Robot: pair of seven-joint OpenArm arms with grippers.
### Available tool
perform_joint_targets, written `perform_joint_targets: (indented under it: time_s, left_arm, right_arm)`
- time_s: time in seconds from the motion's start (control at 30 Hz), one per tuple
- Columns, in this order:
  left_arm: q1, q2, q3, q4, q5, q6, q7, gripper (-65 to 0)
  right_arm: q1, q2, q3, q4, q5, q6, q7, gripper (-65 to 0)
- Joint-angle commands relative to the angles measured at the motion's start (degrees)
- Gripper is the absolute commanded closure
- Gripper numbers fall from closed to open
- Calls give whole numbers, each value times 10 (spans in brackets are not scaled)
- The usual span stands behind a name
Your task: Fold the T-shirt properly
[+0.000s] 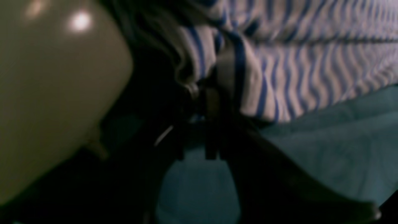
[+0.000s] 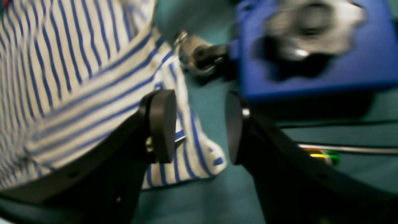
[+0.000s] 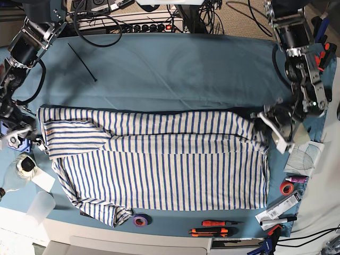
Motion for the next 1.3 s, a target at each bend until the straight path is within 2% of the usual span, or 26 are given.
perform_joint_targets:
  time_s: [0.0, 0.17, 0.33, 0.57, 0.7, 0.8, 0.97, 1.27]
  left_arm:
    - [-15, -7, -1, 9, 4, -4, -10, -95]
    - [-17, -6, -1, 9, 12, -4, -9, -95]
    - [-17, -6, -1, 9, 12, -4, -9, -95]
    - [-16, -6, -1, 9, 12, -4, -7, -95]
    - [-16, -7, -1, 9, 14, -4, -7, -95]
    - [-16, -7, -1, 9, 14, -4, -7, -95]
    - [-16, -7, -1, 9, 14, -4, -7, -95]
    - [-16, -6, -1, 9, 13, -4, -7, -95]
  right_arm:
    - [12, 18, 20, 8, 18, 2, -1, -260]
    - [12, 17, 95, 8, 25, 27, -73, -260]
    - [7, 15, 108, 8, 26, 32, -79, -260]
    - [1, -7, 57, 8, 22, 36, -57, -260]
    - [1, -32, 44, 8, -28, 14, -29, -260]
    - [1, -54, 44, 8, -64, 12, -26, -260]
    - [-9, -81, 43, 8, -66, 12, -27, -260]
    - [-15, -89, 43, -63, -97, 1, 18, -259]
